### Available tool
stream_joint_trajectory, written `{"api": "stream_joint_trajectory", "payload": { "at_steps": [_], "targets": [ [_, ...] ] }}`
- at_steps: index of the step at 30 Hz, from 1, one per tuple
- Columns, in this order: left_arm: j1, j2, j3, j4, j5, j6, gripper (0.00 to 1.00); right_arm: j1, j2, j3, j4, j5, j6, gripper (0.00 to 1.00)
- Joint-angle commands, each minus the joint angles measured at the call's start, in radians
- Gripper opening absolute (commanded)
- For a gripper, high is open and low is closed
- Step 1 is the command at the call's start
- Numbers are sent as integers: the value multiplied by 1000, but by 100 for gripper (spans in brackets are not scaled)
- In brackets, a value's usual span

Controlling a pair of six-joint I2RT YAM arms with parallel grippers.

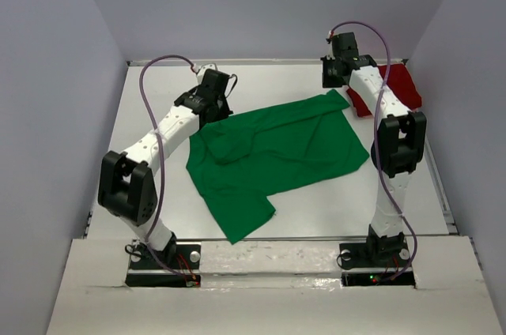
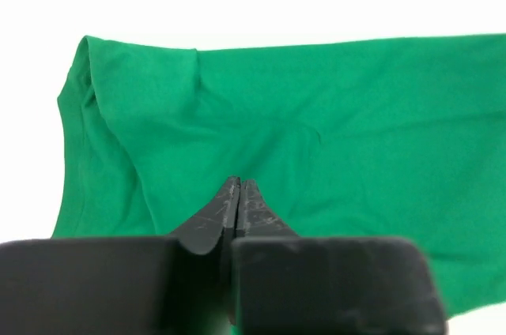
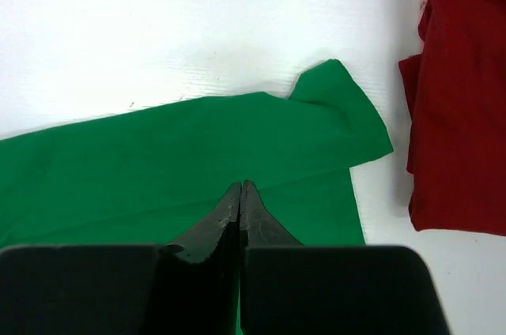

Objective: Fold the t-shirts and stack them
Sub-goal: Fold the tshirt

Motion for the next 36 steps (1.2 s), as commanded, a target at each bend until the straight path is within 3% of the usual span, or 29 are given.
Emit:
{"api": "stream_joint_trajectory", "payload": {
  "at_steps": [1, 4, 13, 21, 25, 32, 36],
  "targets": [
    [89, 73, 92, 56, 126, 78, 0, -9, 24, 38, 14, -37, 10, 0],
    [173, 130, 133, 68, 245, 80, 0, -9, 11, 33, 16, -52, 13, 0],
    [268, 321, 322, -65, 301, 117, 0, -9, -16, -11, 25, -43, -2, 0],
    [313, 306, 195, -35, 516, 69, 0, -9, -50, -31, 30, -45, -5, 0],
    [314, 256, 129, -21, 470, 52, 0, -9, -71, -47, 36, -46, -10, 0],
    [336, 217, 111, -101, 347, 33, 16, -9, -102, -53, 37, -61, -9, 0],
    [377, 182, 77, -78, 351, 28, 25, -9, -110, -59, 39, -66, -13, 0]
  ]
}}
